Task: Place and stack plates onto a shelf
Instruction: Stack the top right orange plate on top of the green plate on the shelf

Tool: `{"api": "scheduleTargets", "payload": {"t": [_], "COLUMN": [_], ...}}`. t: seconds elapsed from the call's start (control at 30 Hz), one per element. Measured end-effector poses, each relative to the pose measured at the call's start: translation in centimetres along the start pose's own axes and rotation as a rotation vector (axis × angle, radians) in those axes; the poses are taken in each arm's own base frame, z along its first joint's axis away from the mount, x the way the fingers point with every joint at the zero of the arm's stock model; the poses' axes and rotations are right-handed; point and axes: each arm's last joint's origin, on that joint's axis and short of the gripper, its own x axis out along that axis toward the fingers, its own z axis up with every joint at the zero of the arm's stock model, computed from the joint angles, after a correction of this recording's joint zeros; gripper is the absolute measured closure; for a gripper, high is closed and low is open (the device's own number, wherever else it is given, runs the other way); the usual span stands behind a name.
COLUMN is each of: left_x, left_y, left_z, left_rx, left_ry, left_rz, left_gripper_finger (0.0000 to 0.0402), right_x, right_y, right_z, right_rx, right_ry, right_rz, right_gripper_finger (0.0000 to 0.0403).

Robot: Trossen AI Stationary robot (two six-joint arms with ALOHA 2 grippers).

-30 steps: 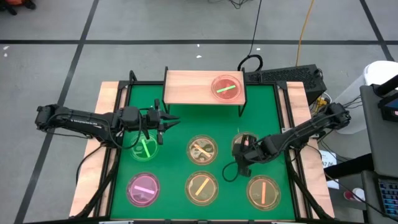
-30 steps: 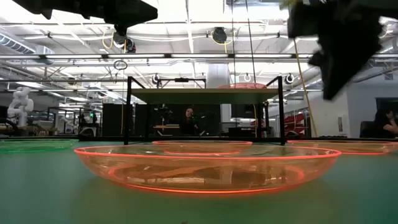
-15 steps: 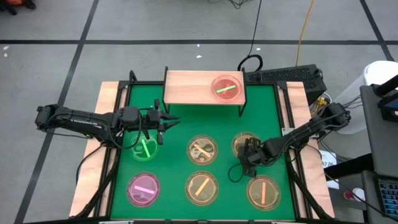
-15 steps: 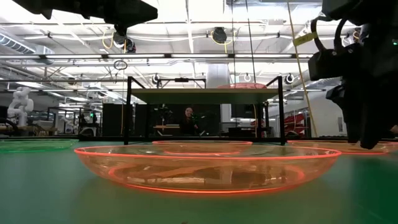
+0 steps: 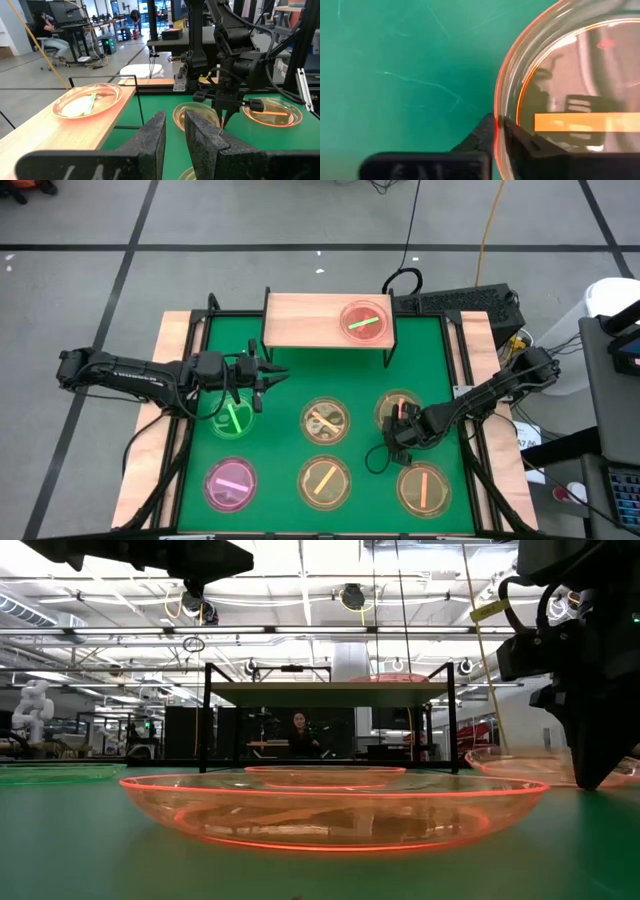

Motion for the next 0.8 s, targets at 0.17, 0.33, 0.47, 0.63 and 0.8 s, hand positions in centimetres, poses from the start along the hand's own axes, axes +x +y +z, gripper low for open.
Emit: {"api": "scheduleTargets", "payload": {"t": [0.17, 0.33, 0.47, 0.63, 0.8], "left_x": [0.0, 0.0, 0.0, 0.0, 0.0], "left_y": [0.0, 0.0, 0.0, 0.0, 0.0], "left_z": [0.0, 0.0, 0.0, 0.0, 0.0], "left_rx": [-0.001, -0.003, -0.004, -0.004, -0.004], "left_ry": [0.0, 0.0, 0.0, 0.0, 0.0], "left_rz": [0.0, 0.0, 0.0, 0.0, 0.0], "left_gripper_finger": [0.0323, 0.0323, 0.0323, 0.0323, 0.0323], "right_x": [-1.0, -3.4, -5.7, -8.8, -12.1], "right_y": [0.4, 1.3, 2.0, 2.5, 2.4], "right_z": [0.7, 2.6, 4.0, 5.7, 7.4], "right_rx": [-0.003, -0.049, -0.091, -0.165, -0.258], "right_ry": [-0.022, -0.076, -0.129, -0.206, -0.293], "right_rz": [0.012, -0.012, -0.036, -0.098, -0.192], "right_gripper_finger": [0.0402, 0.0403, 0.0403, 0.0403, 0.0403]}}
